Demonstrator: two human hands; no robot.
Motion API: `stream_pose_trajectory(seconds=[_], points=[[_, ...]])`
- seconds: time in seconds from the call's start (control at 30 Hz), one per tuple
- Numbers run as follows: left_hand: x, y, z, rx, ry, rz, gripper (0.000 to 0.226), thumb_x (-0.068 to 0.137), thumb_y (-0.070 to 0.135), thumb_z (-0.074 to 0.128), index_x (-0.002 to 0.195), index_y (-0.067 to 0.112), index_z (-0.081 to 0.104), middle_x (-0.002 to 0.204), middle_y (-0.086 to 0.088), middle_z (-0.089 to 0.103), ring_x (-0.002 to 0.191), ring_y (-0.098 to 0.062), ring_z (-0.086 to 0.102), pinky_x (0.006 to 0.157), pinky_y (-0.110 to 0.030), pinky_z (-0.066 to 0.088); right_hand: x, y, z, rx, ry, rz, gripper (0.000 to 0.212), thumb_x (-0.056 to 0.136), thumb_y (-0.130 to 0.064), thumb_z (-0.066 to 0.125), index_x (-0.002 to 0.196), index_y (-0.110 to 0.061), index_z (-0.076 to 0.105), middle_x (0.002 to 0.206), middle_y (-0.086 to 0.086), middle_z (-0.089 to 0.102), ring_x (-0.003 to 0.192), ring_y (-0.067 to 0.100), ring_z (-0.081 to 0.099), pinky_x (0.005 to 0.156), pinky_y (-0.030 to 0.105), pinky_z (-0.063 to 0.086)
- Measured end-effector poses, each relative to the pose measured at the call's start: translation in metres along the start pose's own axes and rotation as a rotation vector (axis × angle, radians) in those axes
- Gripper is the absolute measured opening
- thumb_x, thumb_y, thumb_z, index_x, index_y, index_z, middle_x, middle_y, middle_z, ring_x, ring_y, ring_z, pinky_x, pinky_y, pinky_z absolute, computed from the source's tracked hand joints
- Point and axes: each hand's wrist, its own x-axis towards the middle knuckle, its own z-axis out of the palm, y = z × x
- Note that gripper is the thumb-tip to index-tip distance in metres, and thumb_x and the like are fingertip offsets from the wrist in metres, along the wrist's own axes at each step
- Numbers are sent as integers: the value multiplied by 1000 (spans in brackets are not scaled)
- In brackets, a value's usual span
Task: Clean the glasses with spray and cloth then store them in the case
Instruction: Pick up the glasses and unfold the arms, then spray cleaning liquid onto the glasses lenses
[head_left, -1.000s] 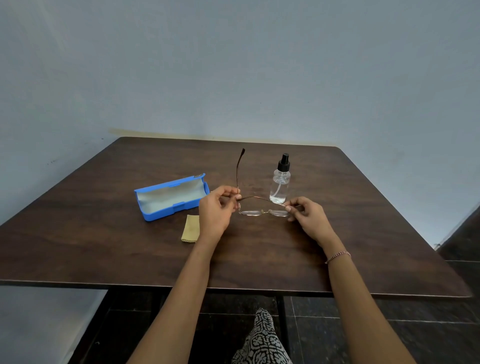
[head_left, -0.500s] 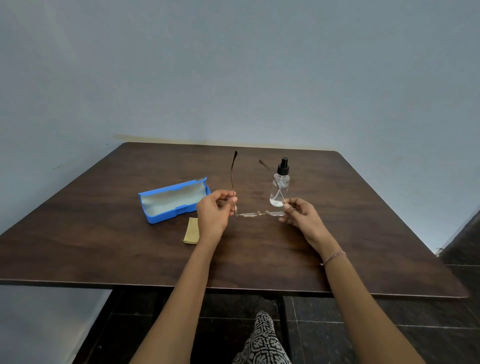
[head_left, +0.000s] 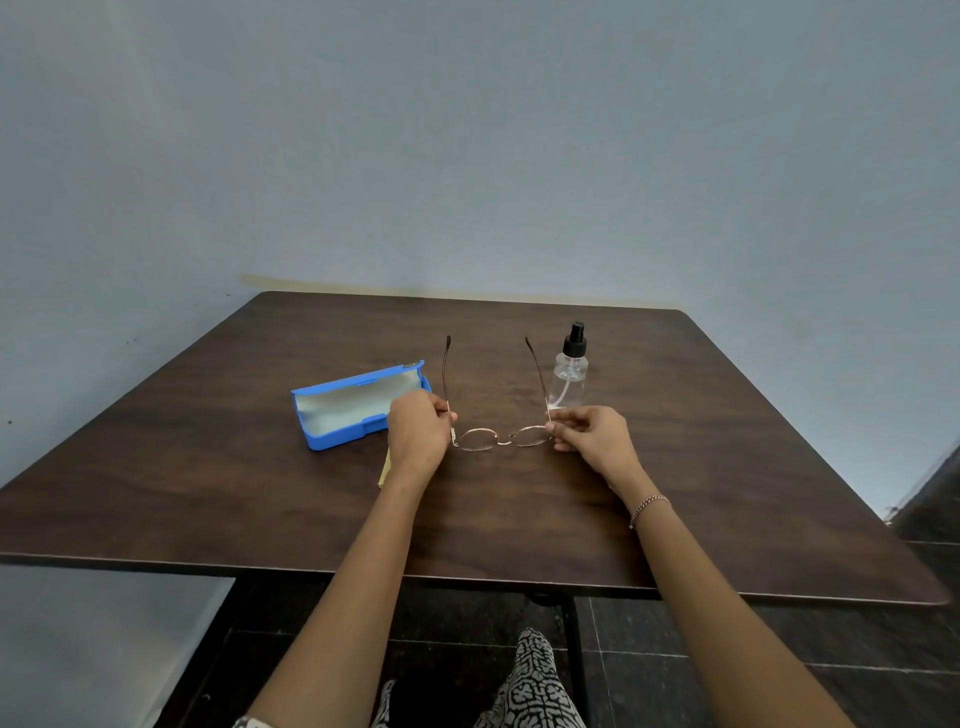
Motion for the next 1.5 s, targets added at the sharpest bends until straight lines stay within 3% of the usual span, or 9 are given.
stream_pose_trajectory(seconds=[0.23, 0.4, 0.53, 0.7, 0.8, 0.97, 1.17, 1.37, 1.5], points=[[10, 1, 0, 137, -68, -28, 12, 81, 14, 71, 85, 3, 74, 76, -11, 71, 77, -23, 69, 77, -37, 56, 8, -5, 5, -160, -3, 21, 18, 88, -10, 64, 103, -2, 69, 79, 9, 66, 43, -9, 56, 53, 1, 41], [12, 0, 2, 211, -99, -18, 14, 81, 18, 72, 85, 5, 73, 79, -9, 71, 78, -19, 67, 73, -31, 55, 11, -3, 7, -271, -18, 12, 17, 91, -16, 60, 89, -3, 71, 67, 1, 62, 41, -9, 54, 55, 2, 41], [15, -1, 3, 241, -101, -29, 16, 82, 21, 71, 86, 6, 73, 76, -8, 70, 75, -20, 68, 74, -37, 57, 10, -3, 6, -267, -19, 9, 15, 90, -17, 60, 86, -7, 71, 63, -2, 60, 41, -9, 54, 55, 5, 41], [4, 19, -12, 405, 135, 113, 29, 93, 30, 55, 85, 6, 66, 82, -9, 65, 81, -26, 62, 68, -36, 49, 4, -11, -2, -156, 30, 0, 18, 91, -24, 59, 80, -11, 68, 59, -1, 58, 40, -5, 53, 51, 3, 41], [1, 43, -11, 243, 218, 203, 28, 94, 33, 53, 98, 11, 69, 90, -7, 69, 89, -25, 62, 70, -34, 47, 4, -16, -16, -38, 161, -32, 26, 92, -31, 57, 84, -10, 71, 57, -2, 60, 42, 0, 51, 54, 14, 46], [1, 75, 26, 98, 64, 364, 51, 90, 32, 60, 136, 14, 48, 118, -7, 65, 112, -24, 56, 91, -34, 43, 11, -27, -35, 52, 388, -264, 12, 90, -24, 61, 100, -22, 67, 89, -1, 66, 76, 6, 58, 74, 19, 51], [2, 96, 71, 34, -142, 394, 59, 87, 15, 63, 140, 6, 40, 118, -14, 63, 113, -29, 57, 93, -36, 46, 29, -12, -37, 27, 152, -320, 54, 87, -9, 65, 135, -22, 46, 127, 0, 56, 108, 8, 56, 85, 7, 44], [8, 95, 84, -114, -181, 394, 31, 83, 13, 68, 113, 22, 65, 95, 2, 71, 84, -12, 63, 69, -23, 46, 37, -3, -31, 89, 97, -273, 55, 84, -8, 68, 133, -21, 48, 119, -2, 62, 107, 7, 59, 83, 5, 44], [11, 89, 88, -157, -173, 458, 40, 80, 21, 73, 119, 23, 65, 99, 4, 72, 91, -7, 65, 83, -31, 53, 37, 0, -34, 130, 128, -258, 50, 84, -11, 68, 128, -26, 51, 114, -6, 64, 103, 2, 60, 89, 16, 49]])
